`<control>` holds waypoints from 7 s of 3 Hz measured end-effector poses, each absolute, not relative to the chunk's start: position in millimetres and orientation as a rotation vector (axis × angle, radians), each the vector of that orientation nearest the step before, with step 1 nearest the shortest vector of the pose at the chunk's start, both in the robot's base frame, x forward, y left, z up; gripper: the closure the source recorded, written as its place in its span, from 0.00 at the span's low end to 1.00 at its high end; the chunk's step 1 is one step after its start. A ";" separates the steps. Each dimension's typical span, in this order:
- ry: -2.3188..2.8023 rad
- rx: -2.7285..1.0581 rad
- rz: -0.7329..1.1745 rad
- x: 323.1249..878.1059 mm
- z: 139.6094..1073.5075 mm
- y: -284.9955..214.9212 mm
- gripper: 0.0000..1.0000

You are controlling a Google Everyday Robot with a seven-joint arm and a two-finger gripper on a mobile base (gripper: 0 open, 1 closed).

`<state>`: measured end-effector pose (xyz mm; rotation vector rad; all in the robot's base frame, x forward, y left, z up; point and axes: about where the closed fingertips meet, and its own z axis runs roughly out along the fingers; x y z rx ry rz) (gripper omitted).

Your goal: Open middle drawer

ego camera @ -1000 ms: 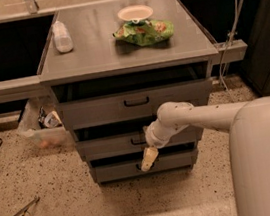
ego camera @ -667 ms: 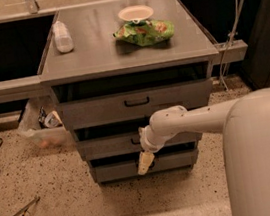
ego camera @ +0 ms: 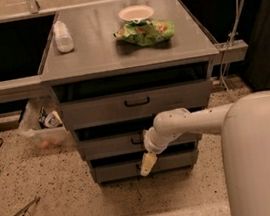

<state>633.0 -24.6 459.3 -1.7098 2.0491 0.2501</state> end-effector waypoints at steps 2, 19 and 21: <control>2.142 -1.616 0.230 675.1 438.2 -69.5 0.00; 2.256 -1.524 0.825 424.6 447.5 -52.2 0.00; 2.239 -1.606 0.714 486.9 482.9 -48.6 0.00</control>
Offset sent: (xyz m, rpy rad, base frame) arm 0.0662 -0.0732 -0.0276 -0.0144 0.0155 -0.1471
